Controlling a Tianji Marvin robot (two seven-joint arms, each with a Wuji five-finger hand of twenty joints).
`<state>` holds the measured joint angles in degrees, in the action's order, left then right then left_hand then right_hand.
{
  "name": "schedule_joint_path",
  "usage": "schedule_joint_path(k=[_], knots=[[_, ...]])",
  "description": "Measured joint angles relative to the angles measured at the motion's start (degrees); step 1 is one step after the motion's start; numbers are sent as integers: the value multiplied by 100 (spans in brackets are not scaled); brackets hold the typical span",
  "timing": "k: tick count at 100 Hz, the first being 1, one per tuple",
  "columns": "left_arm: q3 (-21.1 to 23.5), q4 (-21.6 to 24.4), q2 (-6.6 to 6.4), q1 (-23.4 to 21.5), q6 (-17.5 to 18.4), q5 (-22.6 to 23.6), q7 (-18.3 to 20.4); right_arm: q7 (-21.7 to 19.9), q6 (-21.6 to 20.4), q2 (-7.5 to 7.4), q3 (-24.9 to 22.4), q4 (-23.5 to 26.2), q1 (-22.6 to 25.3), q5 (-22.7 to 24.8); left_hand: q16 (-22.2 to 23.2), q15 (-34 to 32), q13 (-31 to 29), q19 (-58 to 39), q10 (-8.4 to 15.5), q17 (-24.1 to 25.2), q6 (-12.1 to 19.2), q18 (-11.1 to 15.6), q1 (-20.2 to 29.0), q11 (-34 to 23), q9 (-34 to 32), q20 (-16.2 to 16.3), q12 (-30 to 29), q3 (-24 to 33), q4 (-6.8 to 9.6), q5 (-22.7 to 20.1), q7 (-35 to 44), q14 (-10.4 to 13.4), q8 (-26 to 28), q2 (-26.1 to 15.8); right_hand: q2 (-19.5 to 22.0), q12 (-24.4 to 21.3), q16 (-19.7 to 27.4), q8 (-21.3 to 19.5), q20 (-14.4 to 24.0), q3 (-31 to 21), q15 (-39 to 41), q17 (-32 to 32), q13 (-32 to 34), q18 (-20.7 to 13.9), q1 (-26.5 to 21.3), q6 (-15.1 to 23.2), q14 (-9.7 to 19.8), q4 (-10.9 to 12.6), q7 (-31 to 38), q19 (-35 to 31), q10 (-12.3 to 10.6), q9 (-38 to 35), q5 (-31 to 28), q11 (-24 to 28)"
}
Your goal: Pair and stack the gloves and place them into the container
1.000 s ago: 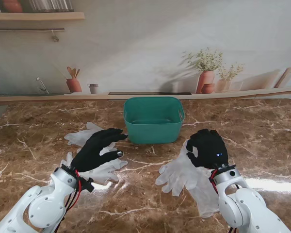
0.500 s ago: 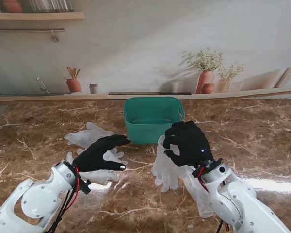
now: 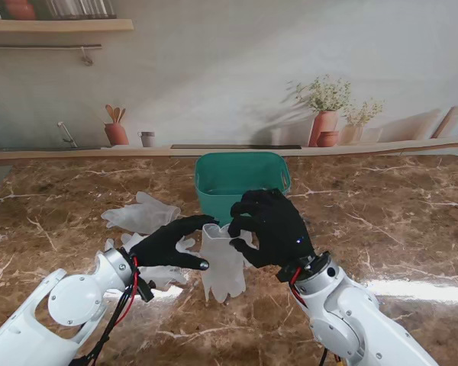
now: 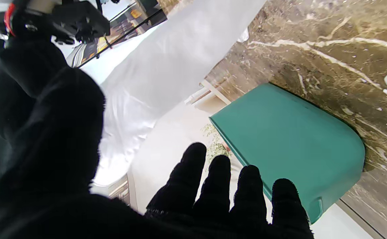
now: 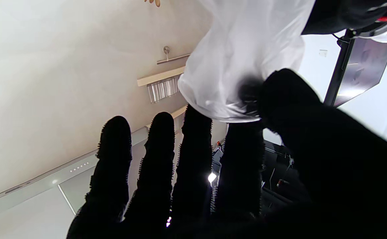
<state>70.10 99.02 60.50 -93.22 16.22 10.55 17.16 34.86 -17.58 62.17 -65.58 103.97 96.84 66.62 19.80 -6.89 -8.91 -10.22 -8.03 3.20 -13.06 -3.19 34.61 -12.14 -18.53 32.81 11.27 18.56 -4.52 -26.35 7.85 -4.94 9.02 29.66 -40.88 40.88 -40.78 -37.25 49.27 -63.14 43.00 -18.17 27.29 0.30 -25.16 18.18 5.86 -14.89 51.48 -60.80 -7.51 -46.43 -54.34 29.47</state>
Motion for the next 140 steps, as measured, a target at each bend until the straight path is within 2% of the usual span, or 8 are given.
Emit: schedule_joint_path(k=[19,36,53,70,88,106,117,140], knots=[[-118,-125,77,6,451,-601,-280,-199,-27,20,54,108,23,-88,128,-85,-381,-715,297,1,1148,-60,106,-63,-1213,319,143,626,-9,-1446,2085,-1,1508,0,0,0,0,-7,0,0,0,0,0,1,1,9,0,-2,-5,0,0,0,0,0],[-104,-108,174,-90,441,-1354,-310,-312,7,42,14,130,97,-201,475,-435,-1431,-1478,550,1,2221,-268,1763,-492,-2734,401,679,-243,-194,-2319,4000,-3,1349,-190,0,0,0,-14,0,0,-62,0,0,28,2,11,0,-2,-11,0,0,0,0,-19],[-72,-35,203,-190,459,-1049,-417,-370,129,67,-40,123,221,-343,1334,-1198,-2666,-2496,651,-61,2282,-529,1797,-560,-4404,777,1751,422,-311,-2336,4067,-174,1497,-119,-55,-242,417,267,-2,1,-728,-33,254,133,2,50,-16,-3,-141,4,45,4,149,-400],[-76,-5,203,-221,559,-1029,-496,-759,224,120,-262,156,460,-607,1628,-1480,-3130,-3062,666,-159,2271,-601,1791,-635,-4792,851,1831,595,-385,-2329,3991,-224,1680,-116,-8,-1660,1456,708,-361,473,-2304,-82,552,492,608,-1908,-496,544,-4379,510,560,1297,2793,-1609],[-49,67,179,-239,575,-989,-346,-1680,365,119,-400,273,668,-1437,1641,-1483,-3191,-3066,677,-161,2270,-602,1791,-635,-4792,851,1831,597,-390,-2325,3920,-224,1750,-156,-96,-2564,1641,892,-485,589,-2679,-232,719,627,728,-3008,-813,545,-5104,715,1163,2076,4271,-1948],[-18,172,127,-260,572,-938,-159,-2297,537,121,-307,267,627,-2651,1641,-1483,-3190,-3118,678,-161,2270,-643,1791,-634,-4792,851,1831,597,-391,-2324,3913,-224,1783,-156,-303,-2688,1607,1009,-485,518,-2516,-344,1020,627,874,-3215,-818,545,-5167,676,1163,2087,4402,-1209],[28,250,93,-287,558,-902,-15,-2656,514,148,-264,211,514,-3059,1676,-1484,-3190,-3154,680,-161,2270,-647,1791,-632,-4792,851,1831,597,-391,-2324,3861,-224,1792,-160,-705,-1955,1139,893,-369,241,-2055,-345,1157,610,876,-2892,-725,545,-4748,646,698,1298,4024,-444],[78,315,66,-319,557,-592,-80,-3073,31,139,-263,137,431,-3605,1759,-1485,-3208,-3285,683,-198,2270,-664,1790,-620,-4792,851,1831,653,-393,-2324,3852,-224,1792,-160,-1232,616,-278,790,-355,9,-327,-355,1633,610,699,-1047,-436,504,-2356,577,8,-1172,819,996]])
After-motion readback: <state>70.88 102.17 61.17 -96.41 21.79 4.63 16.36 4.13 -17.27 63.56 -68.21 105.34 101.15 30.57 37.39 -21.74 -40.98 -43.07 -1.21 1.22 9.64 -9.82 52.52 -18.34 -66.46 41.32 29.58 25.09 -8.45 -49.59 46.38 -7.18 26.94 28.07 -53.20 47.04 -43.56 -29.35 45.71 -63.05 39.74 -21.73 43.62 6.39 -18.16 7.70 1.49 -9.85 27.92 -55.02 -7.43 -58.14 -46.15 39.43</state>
